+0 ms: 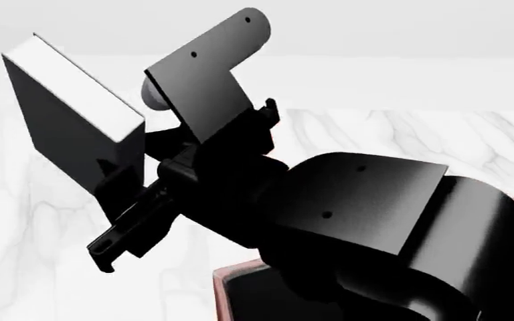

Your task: Pick up the book and place it in the right compartment of the caddy.

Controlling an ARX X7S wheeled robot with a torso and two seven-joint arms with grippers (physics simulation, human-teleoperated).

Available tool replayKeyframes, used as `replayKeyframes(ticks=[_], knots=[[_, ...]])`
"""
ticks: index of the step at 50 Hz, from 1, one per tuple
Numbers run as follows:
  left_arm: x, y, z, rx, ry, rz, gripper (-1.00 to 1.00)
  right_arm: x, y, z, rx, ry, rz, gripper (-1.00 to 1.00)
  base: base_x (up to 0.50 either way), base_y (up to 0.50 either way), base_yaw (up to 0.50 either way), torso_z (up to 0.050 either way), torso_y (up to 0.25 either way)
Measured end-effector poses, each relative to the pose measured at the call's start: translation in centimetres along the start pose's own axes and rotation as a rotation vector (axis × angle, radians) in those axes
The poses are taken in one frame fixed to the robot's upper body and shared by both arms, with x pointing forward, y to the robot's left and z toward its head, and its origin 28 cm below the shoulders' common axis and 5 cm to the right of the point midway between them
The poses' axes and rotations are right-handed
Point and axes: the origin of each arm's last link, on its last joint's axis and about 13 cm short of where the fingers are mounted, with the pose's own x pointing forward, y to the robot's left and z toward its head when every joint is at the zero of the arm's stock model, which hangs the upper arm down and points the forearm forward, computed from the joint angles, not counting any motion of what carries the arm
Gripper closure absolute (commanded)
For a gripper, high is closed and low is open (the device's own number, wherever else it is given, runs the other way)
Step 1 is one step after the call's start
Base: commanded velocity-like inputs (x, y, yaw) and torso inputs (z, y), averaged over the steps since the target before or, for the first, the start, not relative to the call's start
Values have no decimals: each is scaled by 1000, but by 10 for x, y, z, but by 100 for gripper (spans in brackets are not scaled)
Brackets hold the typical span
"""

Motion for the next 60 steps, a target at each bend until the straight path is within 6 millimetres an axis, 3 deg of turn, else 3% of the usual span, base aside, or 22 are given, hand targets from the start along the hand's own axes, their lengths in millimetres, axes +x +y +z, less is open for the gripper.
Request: replayKeyframes(ticks=[11,23,42,60], knots=[[1,-1,1,0,-3,-3,-100,-32,-26,13,43,7,-257,100,0,0,0,0,2],[1,-2,2,-3,-7,-6,-100,-81,-43,21,88,0,-521,100,0,0,0,0,1],[2,-5,1,-6,-3,-19,-100,-154,-63,-5,188,55,-907,100,0,0,0,0,2],[3,-7,0,-5,-1,-24,-100,-190,-74,-27,261,124,-1133,100,0,0,0,1,1]])
